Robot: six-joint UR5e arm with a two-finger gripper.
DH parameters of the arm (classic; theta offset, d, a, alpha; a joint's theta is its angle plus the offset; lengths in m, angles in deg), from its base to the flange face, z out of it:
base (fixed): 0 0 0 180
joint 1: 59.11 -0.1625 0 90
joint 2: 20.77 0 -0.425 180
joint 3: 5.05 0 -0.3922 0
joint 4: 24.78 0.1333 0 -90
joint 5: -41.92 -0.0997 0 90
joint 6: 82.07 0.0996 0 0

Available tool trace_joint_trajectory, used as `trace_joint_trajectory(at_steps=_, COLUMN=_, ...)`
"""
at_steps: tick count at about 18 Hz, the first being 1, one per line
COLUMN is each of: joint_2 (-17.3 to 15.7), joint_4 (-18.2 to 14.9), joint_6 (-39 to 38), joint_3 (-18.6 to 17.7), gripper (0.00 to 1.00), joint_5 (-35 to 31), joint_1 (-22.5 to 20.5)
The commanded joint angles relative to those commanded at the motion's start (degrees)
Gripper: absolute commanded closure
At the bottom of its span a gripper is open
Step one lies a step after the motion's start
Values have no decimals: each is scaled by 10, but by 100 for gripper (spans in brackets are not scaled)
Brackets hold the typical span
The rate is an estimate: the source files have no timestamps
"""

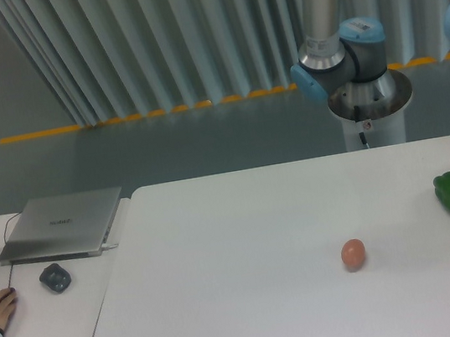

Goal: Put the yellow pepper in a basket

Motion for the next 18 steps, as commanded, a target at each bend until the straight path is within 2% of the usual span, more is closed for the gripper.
trace_joint_trajectory(at_steps=1, joint_2=-1, joint_4=1, joint_6=29, joint_3=-4, gripper=28, joint_5=2, joint_1=-13)
trace_joint_trajectory(at_steps=4, joint_2=-1, joint_4=1, joint_6=54, joint_3=-12, gripper=28, joint_5=10, joint_1=-42)
trace_joint_trajectory(at_steps=11, joint_2=6, joint_4=2, joint_6=189, joint_3=-19, gripper=23, joint_5=82, joint_1=-135)
trace_joint_trajectory(at_steps=12, joint_2=11, joint_4=2, joint_6=203, joint_3=-22, gripper=0, joint_5=96, joint_1=-145)
trace_joint_trajectory(at_steps=18, joint_2=12, joint_4=1, joint_6=200, joint_3=-33, gripper=0, joint_5=100, joint_1=-143)
